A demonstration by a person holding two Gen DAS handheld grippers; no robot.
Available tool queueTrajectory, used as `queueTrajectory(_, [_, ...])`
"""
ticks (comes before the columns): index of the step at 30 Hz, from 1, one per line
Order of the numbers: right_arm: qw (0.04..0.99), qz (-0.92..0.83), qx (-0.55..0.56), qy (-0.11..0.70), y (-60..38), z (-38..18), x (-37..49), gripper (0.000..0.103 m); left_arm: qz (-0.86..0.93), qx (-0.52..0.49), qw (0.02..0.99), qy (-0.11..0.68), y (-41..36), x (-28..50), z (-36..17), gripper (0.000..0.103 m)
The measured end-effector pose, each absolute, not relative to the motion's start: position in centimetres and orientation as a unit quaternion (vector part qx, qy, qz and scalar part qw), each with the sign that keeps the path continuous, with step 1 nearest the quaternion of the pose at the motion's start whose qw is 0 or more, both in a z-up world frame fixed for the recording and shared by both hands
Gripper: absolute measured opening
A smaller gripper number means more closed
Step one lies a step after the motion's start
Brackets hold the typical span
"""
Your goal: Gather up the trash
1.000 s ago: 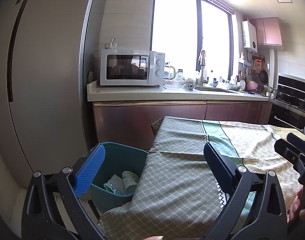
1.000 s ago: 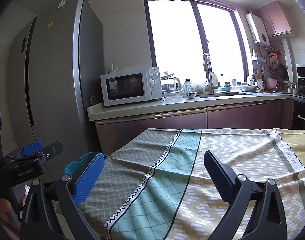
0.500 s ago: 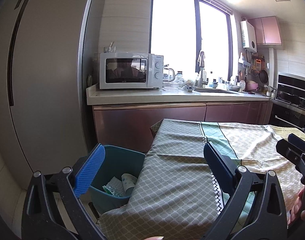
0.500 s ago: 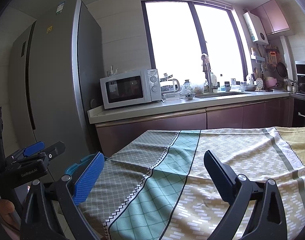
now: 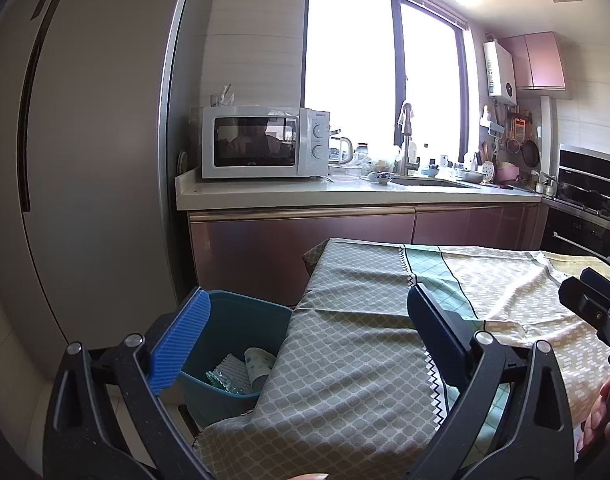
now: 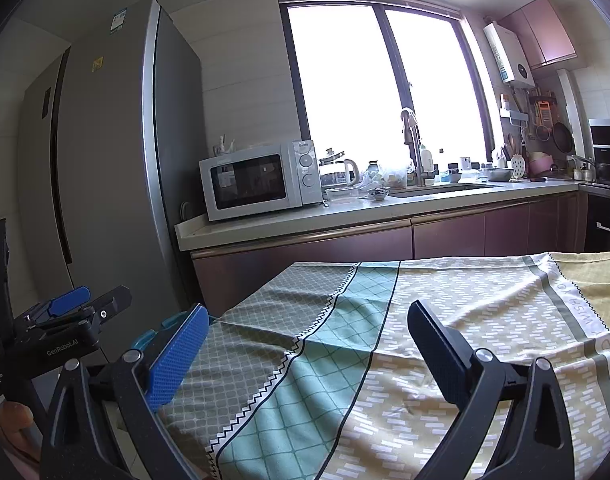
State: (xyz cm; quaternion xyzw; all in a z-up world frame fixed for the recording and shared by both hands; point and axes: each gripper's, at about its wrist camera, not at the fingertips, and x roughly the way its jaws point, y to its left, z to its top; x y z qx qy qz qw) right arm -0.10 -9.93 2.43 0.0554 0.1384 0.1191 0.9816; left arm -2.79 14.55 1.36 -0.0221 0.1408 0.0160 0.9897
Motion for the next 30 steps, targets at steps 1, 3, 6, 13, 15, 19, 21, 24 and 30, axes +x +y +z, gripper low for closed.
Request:
queueTrajectory(1, [0.981,0.119,0.056,0.139,-9.95,2.46,-0.07,0.096,0.017,-0.022,0.99,0.141,14.55,-2.81,1.38,0.097])
queueTrajectory(3, [0.981,0.118,0.054,0.141,-9.96,2.5,0.0,0.096,0.018,-0.022,0.99,0.142,14.61,-2.76,1.29,0.097])
queueTrajectory(6, [0.981,0.12,0.055,0.14,-10.02,2.55,0.09,0.096,0.019,-0.022,0.989,0.142,14.56,-2.73,1.37,0.097])
queueTrajectory(13, [0.982,0.117,0.054,0.14,-9.93,2.47,0.14,0.096,0.021,-0.022,0.989,0.146,14.63,-2.55,1.14,0.097])
queueTrajectory(15, [0.982,0.117,0.054,0.14,-9.95,2.47,0.13,0.096,0.021,-0.02,0.989,0.147,14.56,-2.52,1.16,0.097])
queueTrajectory(19, [0.982,0.116,0.055,0.142,-9.89,2.4,0.23,0.096,0.023,-0.019,0.989,0.147,14.52,-2.46,1.05,0.097])
queueTrajectory(21, [0.982,0.116,0.055,0.142,-9.87,2.38,0.25,0.096,0.024,-0.018,0.989,0.147,14.47,-2.41,0.98,0.097])
queueTrajectory(24, [0.981,0.116,0.056,0.142,-9.85,2.34,0.28,0.096,0.025,-0.017,0.989,0.146,14.38,-2.46,0.95,0.097])
queueTrajectory(30, [0.981,0.117,0.056,0.143,-9.9,2.26,0.31,0.096,0.026,-0.012,0.989,0.144,14.28,-2.47,0.85,0.097])
